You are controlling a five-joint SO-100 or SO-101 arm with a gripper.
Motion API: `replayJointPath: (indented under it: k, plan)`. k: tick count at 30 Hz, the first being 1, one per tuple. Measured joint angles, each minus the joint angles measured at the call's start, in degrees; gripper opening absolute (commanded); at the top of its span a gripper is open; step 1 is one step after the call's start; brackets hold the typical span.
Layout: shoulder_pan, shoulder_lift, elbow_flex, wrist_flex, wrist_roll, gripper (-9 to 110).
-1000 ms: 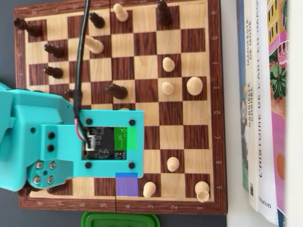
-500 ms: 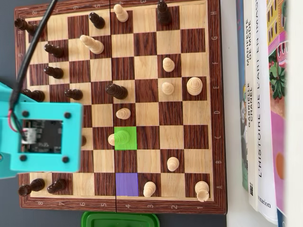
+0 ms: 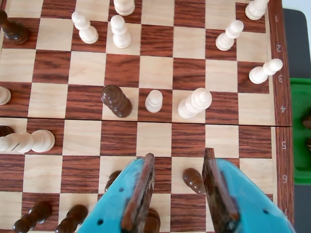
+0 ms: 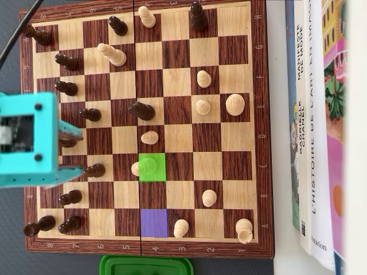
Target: Play chess
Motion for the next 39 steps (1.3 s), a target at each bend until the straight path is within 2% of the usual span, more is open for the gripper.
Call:
replayJointPath:
  k: [7,26,39]
  plan:
    - [-1.23,9.58,10.63,-6.15,-0.18,15]
    - [-4.92,26.72,32.34,-34.37,-0.18,15]
    - [-4.92,33.31,38.06,-43.68,-0.18,15]
